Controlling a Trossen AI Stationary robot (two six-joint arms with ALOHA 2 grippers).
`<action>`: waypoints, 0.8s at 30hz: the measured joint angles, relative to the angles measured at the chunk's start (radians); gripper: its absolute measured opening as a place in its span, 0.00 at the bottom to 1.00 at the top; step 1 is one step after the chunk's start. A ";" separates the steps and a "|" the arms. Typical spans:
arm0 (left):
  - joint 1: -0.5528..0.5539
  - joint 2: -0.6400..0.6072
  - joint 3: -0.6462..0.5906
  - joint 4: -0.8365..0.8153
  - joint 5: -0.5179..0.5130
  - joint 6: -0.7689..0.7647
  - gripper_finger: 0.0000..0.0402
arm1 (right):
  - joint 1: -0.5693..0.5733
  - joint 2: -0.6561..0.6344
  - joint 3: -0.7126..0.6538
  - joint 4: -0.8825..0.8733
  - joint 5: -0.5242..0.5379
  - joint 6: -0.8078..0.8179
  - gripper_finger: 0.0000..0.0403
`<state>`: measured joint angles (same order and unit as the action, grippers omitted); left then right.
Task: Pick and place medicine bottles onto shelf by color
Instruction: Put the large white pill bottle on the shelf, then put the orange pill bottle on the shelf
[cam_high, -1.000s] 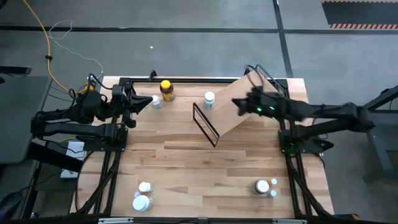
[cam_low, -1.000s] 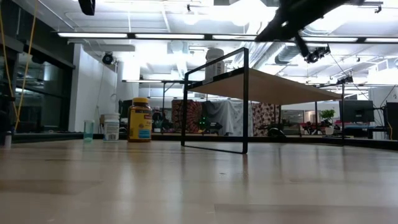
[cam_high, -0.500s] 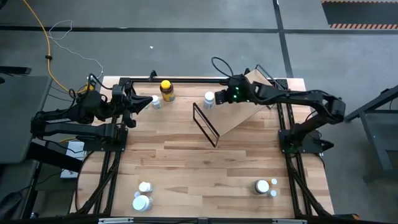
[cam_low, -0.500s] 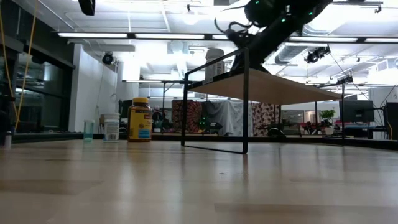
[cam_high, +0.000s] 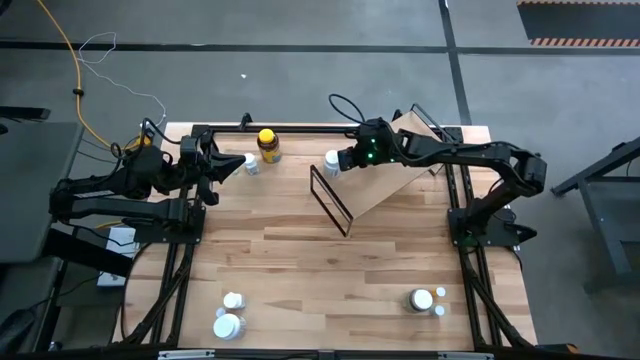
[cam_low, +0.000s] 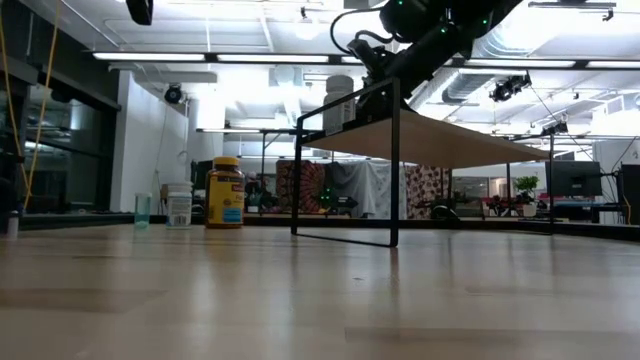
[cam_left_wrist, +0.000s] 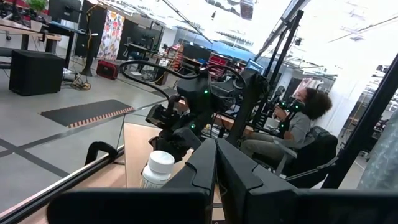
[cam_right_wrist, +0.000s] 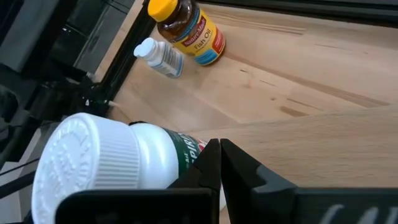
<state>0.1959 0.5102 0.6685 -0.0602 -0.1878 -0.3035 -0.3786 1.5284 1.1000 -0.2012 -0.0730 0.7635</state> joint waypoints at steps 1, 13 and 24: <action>0.000 0.000 0.000 -0.002 -0.002 0.000 0.01 | 0.000 0.000 0.000 0.000 -0.006 0.000 0.00; 0.000 0.000 0.000 -0.003 -0.007 0.000 0.01 | 0.008 0.000 0.000 0.023 -0.042 0.044 0.00; 0.000 0.000 0.000 -0.003 -0.007 0.000 0.01 | -0.010 -0.069 0.000 -0.058 -0.042 -0.061 0.00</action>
<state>0.1959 0.5102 0.6685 -0.0635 -0.1944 -0.3031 -0.3885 1.4592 1.1004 -0.2595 -0.1152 0.7021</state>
